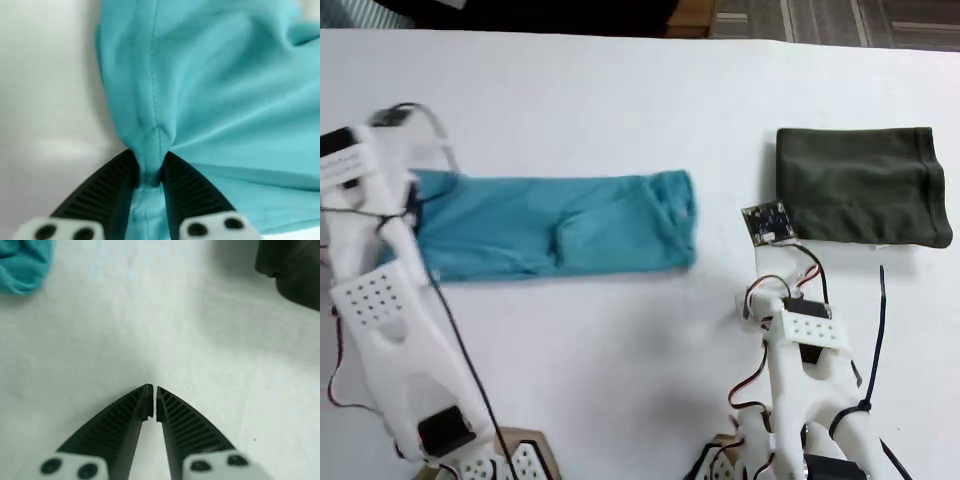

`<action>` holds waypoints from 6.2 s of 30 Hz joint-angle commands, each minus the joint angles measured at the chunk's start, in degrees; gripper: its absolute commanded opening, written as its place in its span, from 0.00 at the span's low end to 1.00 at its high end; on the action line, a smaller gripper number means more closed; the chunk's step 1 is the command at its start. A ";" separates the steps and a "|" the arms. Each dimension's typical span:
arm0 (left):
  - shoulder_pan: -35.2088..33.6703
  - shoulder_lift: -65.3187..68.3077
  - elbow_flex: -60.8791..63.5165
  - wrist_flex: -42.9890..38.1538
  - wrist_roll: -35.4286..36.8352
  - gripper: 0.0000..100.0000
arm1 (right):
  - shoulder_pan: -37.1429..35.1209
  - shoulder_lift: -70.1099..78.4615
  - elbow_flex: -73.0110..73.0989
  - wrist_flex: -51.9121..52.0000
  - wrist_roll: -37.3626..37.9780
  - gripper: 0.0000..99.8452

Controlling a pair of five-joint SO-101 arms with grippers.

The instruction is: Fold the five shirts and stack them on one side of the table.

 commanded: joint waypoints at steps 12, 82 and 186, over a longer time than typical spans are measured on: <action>0.00 -10.90 7.16 4.75 3.34 0.02 | -0.22 -1.98 -0.18 -0.92 -0.35 0.02; 7.56 -42.20 37.41 -2.02 10.37 0.03 | -0.22 -1.98 -0.09 -1.01 -0.35 0.02; -6.24 -78.68 117.76 -59.16 12.40 0.03 | -34.15 66.15 -117.89 63.69 -10.55 0.02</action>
